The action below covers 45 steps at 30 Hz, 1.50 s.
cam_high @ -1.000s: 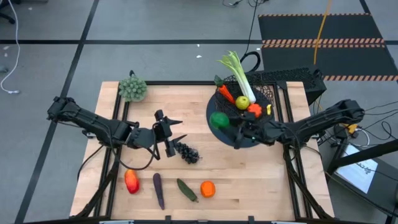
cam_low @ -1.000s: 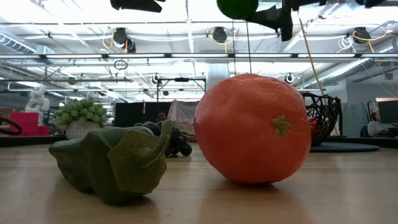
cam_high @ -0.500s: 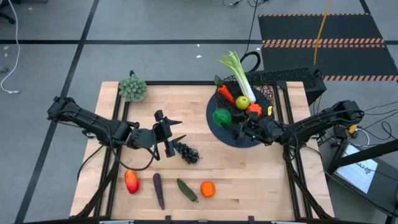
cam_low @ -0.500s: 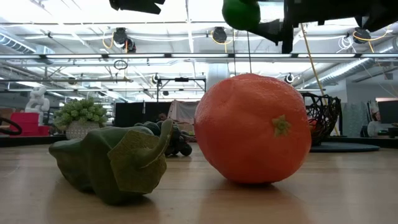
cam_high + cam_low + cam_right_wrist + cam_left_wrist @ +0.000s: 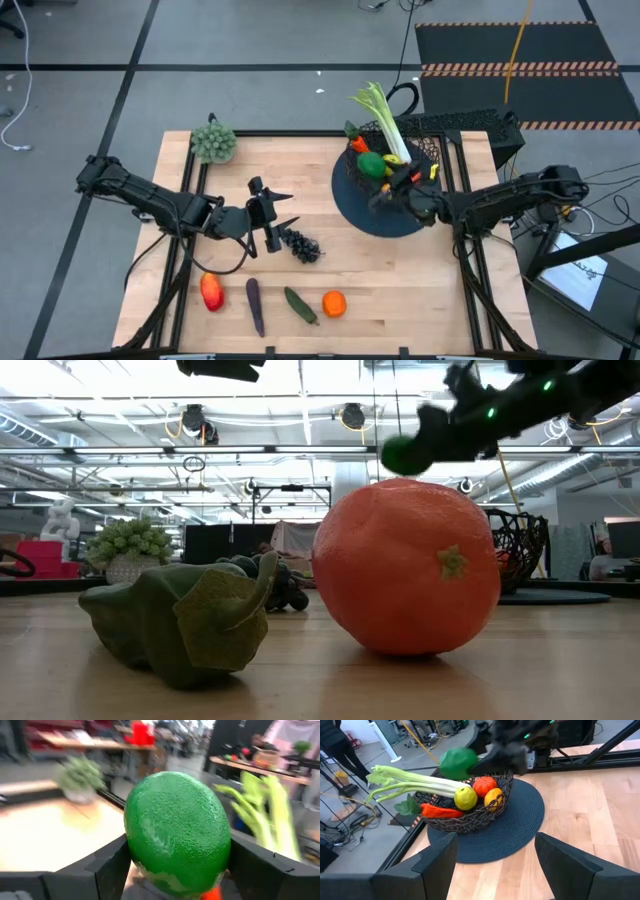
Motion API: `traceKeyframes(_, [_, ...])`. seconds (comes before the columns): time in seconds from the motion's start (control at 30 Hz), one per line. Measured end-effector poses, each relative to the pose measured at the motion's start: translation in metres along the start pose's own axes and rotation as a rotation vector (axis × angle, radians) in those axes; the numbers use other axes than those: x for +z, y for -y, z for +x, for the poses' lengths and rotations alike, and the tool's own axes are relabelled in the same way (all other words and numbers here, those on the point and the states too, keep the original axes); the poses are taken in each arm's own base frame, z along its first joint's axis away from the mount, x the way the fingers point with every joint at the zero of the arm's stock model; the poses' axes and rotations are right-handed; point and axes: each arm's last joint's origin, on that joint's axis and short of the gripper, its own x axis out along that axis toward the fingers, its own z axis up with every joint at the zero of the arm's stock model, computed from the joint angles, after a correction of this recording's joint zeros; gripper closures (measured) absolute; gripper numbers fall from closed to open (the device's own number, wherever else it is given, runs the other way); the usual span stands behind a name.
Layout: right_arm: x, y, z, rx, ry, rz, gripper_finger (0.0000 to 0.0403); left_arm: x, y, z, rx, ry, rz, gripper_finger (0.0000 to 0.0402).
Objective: Build produce basket
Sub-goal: Put the green lime into the black wire basket, then put the orange mango into the black wire basket
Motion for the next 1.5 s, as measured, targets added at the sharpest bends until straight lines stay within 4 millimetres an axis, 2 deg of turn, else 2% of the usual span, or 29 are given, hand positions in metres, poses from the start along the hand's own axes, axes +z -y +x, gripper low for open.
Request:
traceKeyframes(0.13, [-0.013,0.013,0.013,0.002,-0.117,0.008,0.0115,0.0,0.0,0.0,0.0,0.002,-0.02,0.0135])
traceKeyframes(0.3, [-0.022,0.022,0.02,-0.006,-0.195,0.051,0.0113,0.0,0.0,0.0,0.0,0.002,-0.02,0.0135])
traceKeyframes(0.5, [-0.026,0.027,0.025,0.057,-0.252,0.095,0.0094,0.0,0.0,0.0,0.0,0.002,-0.02,0.0135])
traceKeyframes(0.73, [-0.022,0.029,0.024,0.063,-0.238,0.102,0.0062,0.0,0.0,0.0,0.0,0.0,-0.024,0.0135])
traceKeyframes(0.97, [0.001,0.032,0.004,0.182,-0.137,0.126,0.0061,-0.003,0.002,-0.002,-0.007,-0.019,-0.064,0.0135])
traceKeyframes(1.17, [0.022,0.034,-0.024,0.342,-0.04,0.187,0.0061,-0.018,0.013,-0.015,-0.048,-0.139,-0.103,0.0135])
traceKeyframes(1.37, [0.027,0.033,-0.034,0.388,-0.013,0.193,0.0062,-0.042,0.032,-0.042,-0.081,-0.318,-0.278,0.0135])
traceKeyframes(1.5, [0.026,0.032,-0.034,0.394,-0.014,0.187,0.0062,-0.053,0.044,-0.06,-0.159,-0.485,-0.478,0.0135])
